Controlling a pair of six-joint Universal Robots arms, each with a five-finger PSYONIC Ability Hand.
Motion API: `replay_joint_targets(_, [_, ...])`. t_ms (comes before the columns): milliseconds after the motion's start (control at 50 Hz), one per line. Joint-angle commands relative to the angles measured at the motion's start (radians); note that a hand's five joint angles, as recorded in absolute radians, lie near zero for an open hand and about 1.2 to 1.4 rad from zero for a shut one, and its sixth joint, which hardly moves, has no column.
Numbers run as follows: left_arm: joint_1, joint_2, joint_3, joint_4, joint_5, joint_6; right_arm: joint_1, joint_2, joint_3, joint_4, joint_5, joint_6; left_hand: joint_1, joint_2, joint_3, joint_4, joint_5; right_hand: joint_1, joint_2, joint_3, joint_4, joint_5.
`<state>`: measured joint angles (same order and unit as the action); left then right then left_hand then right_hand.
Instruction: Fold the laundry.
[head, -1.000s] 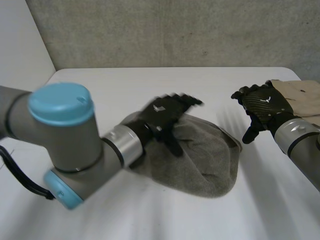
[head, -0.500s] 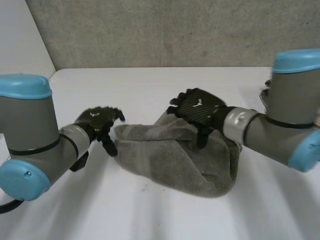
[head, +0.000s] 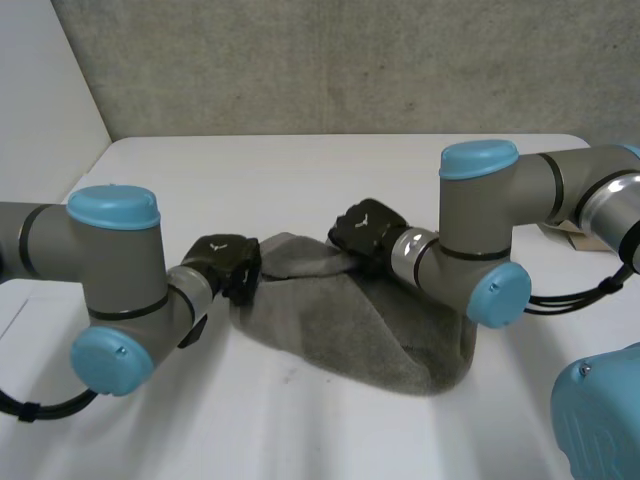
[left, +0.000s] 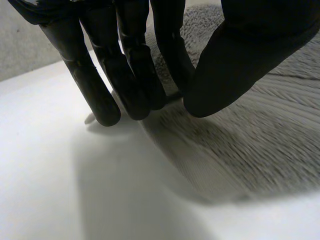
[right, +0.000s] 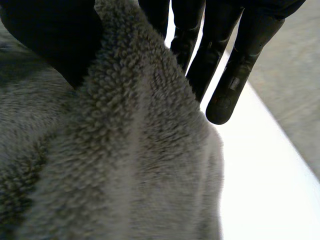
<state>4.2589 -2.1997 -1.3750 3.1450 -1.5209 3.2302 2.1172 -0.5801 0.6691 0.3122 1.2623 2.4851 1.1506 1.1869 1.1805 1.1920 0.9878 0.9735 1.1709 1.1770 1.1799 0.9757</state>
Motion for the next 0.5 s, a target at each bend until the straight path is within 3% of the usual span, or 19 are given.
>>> replay_joint_targets(20, [-0.016,-0.061,0.123,0.039,-0.002,0.026,-0.003,0.02,-0.233,-0.054,0.164,0.216,0.246,0.209,0.216,0.204,0.234,0.423,0.225,0.219,0.216,0.246])
replay_joint_targets(80, [-0.019,-0.057,0.174,0.101,-0.024,0.066,-0.016,0.007,-0.316,-0.106,0.262,0.399,0.246,0.209,0.216,0.204,0.234,0.423,0.225,0.219,0.216,0.246])
replay_joint_targets(160, [-0.019,0.001,0.188,0.262,-0.058,0.085,-0.051,-0.056,-0.326,-0.133,0.289,0.579,0.246,0.209,0.216,0.204,0.234,0.423,0.225,0.219,0.216,0.246])
replay_joint_targets(280, [-0.025,0.135,0.091,0.417,-0.059,0.06,-0.088,-0.164,-0.218,-0.116,0.273,0.621,0.246,0.209,0.216,0.204,0.234,0.423,0.225,0.219,0.216,0.246])
replay_joint_targets(320, [-0.033,0.138,0.065,0.411,-0.056,0.048,-0.091,-0.219,-0.133,-0.104,0.246,0.6,-0.282,-0.319,-0.312,-0.324,-0.294,0.423,0.225,0.219,0.216,0.246])
replay_joint_targets(340, [-0.048,0.136,0.044,0.4,-0.053,0.03,-0.092,-0.243,-0.094,-0.102,0.233,0.589,-0.745,-0.781,-0.774,-0.786,-0.756,0.423,0.225,0.219,0.216,0.246])
replay_joint_targets(360, [-0.063,0.135,0.034,0.386,-0.05,0.013,-0.092,-0.262,-0.067,-0.105,0.224,0.584,-0.868,-0.905,-0.898,-0.91,-0.88,0.423,0.225,0.219,0.216,0.246])
replay_joint_targets(500, [-0.1,0.069,0.033,0.176,-0.01,-0.145,-0.095,-0.431,0.194,-0.192,0.128,0.566,-0.89,-0.926,-0.92,-0.932,-0.902,0.423,0.225,0.219,0.216,0.246])
